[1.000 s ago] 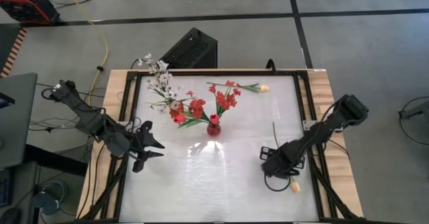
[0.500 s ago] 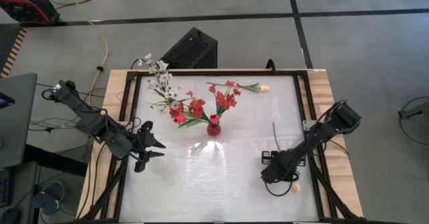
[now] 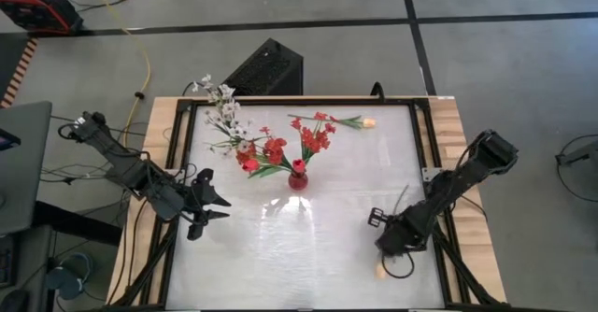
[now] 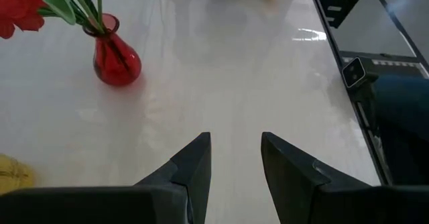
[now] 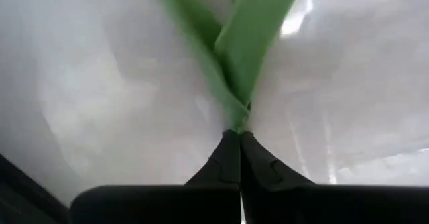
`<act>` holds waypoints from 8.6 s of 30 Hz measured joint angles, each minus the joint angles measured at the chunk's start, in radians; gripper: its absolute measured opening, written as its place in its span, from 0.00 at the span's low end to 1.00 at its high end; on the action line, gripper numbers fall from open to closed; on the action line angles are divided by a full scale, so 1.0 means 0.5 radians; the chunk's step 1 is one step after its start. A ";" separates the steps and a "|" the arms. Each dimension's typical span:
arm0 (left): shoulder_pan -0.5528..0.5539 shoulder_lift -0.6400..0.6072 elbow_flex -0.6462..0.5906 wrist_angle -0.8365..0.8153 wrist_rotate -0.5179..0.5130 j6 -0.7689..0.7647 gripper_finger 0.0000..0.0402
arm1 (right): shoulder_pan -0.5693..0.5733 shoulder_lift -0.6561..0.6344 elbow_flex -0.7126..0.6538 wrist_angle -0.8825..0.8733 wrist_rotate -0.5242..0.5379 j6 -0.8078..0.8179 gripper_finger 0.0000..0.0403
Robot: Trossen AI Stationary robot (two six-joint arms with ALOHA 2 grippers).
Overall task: Sort flowers into vase by color
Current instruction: Put the bottom white tulip into the yellow vase
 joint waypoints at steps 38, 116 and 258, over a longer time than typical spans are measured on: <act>-0.087 0.648 -0.552 2.514 0.027 0.920 0.30 | -0.363 0.018 0.256 3.127 0.149 0.880 0.04; -0.121 -0.108 -0.362 1.680 -0.917 1.422 0.00 | -0.357 0.253 0.894 1.861 0.248 1.151 0.63; 1.516 -1.051 -1.326 2.058 -0.424 1.296 0.00 | -0.518 0.301 0.891 1.787 0.237 1.133 0.63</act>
